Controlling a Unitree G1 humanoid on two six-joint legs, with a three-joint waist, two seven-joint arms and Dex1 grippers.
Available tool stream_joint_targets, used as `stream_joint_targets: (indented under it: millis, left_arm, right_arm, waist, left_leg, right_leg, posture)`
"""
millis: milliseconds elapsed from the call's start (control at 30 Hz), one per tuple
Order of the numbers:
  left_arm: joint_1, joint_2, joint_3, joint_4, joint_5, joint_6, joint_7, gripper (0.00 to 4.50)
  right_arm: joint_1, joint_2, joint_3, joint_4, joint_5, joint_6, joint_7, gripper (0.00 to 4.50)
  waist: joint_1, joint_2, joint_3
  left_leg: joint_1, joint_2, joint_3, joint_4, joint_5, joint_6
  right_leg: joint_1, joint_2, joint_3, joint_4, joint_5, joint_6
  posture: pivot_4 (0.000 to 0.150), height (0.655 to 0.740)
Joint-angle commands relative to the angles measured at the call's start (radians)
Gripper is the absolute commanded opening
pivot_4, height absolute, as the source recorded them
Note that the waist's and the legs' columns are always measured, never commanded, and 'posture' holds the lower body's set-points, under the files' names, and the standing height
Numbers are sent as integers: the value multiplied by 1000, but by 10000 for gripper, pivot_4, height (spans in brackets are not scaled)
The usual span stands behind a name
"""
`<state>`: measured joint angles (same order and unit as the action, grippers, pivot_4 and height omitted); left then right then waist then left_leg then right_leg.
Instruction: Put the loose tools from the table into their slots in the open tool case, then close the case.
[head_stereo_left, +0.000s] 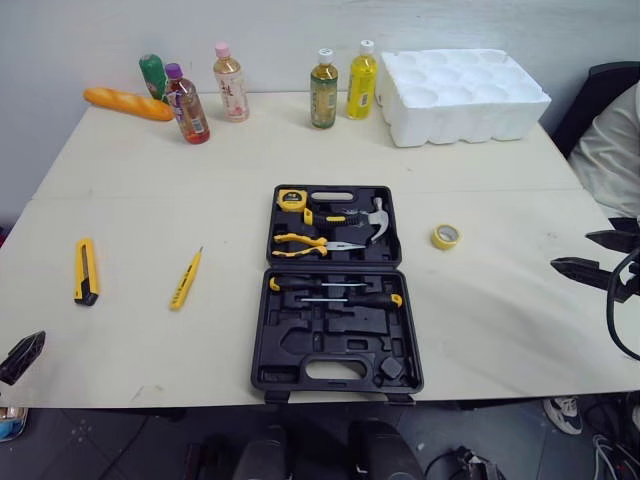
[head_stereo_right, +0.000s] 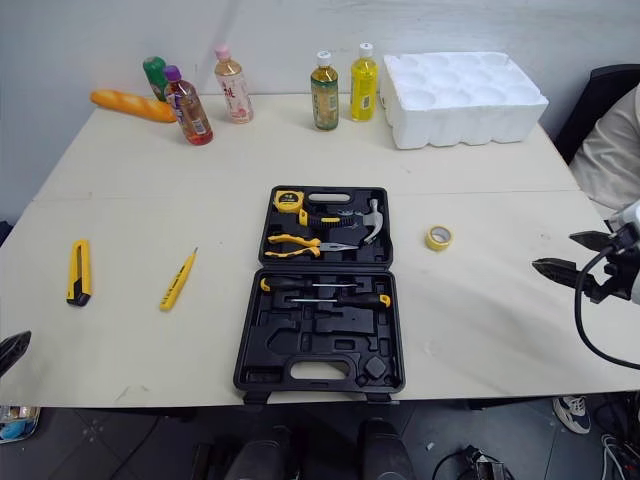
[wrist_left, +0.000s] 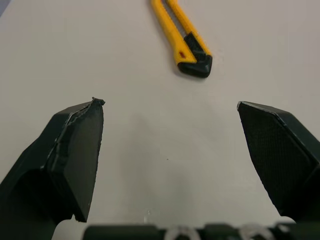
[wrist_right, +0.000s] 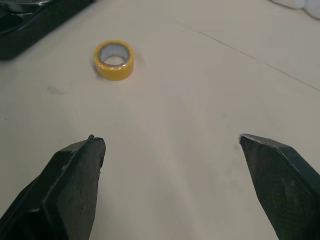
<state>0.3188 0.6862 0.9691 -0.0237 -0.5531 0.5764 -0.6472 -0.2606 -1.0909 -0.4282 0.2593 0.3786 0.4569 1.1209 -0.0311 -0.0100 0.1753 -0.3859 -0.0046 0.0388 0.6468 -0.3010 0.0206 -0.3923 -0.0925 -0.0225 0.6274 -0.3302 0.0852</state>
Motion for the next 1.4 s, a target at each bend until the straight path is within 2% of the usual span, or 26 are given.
stream_joint_targets:
  millis: [33,267,367,467,633,833,1000,1100,1200,1267,1300,1367,1400]
  left_arm:
    - [-27,-2,-42,-67,-29,17,20,45000]
    - [-13,7,-169,-338,-71,221,110,45000]
    - [-85,10,-239,-429,-120,346,183,45000]
    - [-171,25,-327,-440,-132,459,235,45000]
    - [-336,13,-429,-405,-107,562,334,45000]
    - [-480,-21,-523,-316,-90,653,390,45000]
    - [-511,-16,-611,-227,-10,688,433,45000]
    - [-528,0,-679,-234,6,662,397,37267]
    - [-556,-13,-699,-232,3,663,377,23867]
    - [-572,-8,-709,-219,18,649,370,17904]
    - [-577,1,-714,-215,27,637,362,12367]
    - [-591,22,-718,-222,27,603,320,5156]
    - [-595,30,-717,-232,22,589,297,5084]
  right_arm:
    - [-23,14,13,-104,39,31,-16,44520]
    - [-39,52,71,-467,192,222,-47,44520]
    - [-109,90,168,-626,267,290,-77,44520]
    - [-191,145,271,-734,322,328,-84,44520]
    - [-294,212,392,-764,321,306,-75,44520]
    - [-378,304,493,-740,280,269,-93,44520]
    - [-414,366,549,-715,232,233,-104,44520]
    - [-422,405,564,-704,217,214,-118,45000]
    - [-419,427,573,-702,196,199,-131,45000]
    - [-413,436,574,-706,188,195,-138,45000]
    - [-408,439,572,-711,188,195,-142,45000]
    - [-395,439,566,-723,189,198,-147,45000]
    - [-388,437,563,-728,191,198,-148,45000]
  waist:
    - [0,0,0]
    - [2,0,0]
    - [3,0,0]
    - [4,0,0]
    - [5,-1,1]
    - [6,-3,0]
    - [5,-2,0]
    - [5,-2,0]
    - [8,-2,-1]
    - [18,-2,-1]
    - [22,-2,-1]
    - [30,-2,-1]
    - [30,-2,0]
  left_leg:
    - [0,0,0,0,0,0]
    - [-1,0,0,0,0,0]
    - [-1,0,0,0,0,0]
    - [-1,0,-1,1,1,-1]
    - [-3,-1,-1,2,3,-5]
    - [-3,-1,0,2,3,-5]
    - [-2,-1,0,2,4,-6]
    - [-1,-1,0,2,4,-7]
    - [-1,-1,0,2,5,-7]
    - [-1,-1,0,2,5,-7]
    - [-1,-1,0,3,5,-7]
    - [-1,-1,0,3,4,-7]
    - [-1,-1,0,3,4,-7]
  right_leg:
    - [0,0,0,0,0,0]
    - [0,0,0,0,0,0]
    - [0,0,0,0,0,0]
    - [0,0,0,1,0,0]
    - [-1,0,-1,0,0,1]
    - [-1,0,-1,1,1,1]
    - [-1,1,-1,2,1,1]
    - [-1,1,-1,3,1,1]
    - [-1,1,-1,4,1,1]
    - [-1,1,-1,3,1,1]
    - [-1,1,-1,3,1,1]
    - [-1,1,-1,2,1,1]
    - [-1,0,-1,2,1,1]
  posture:
    - [1500,7400]
    - [1500,7400]
    - [1500,7400]
    - [1500,7400]
    - [1500,7400]
    - [1500,7400]
    - [1500,7400]
    - [1500,7400]
    - [1500,7400]
    - [1500,7400]
    - [1500,7400]
    - [1500,7400]
    - [1500,7400]
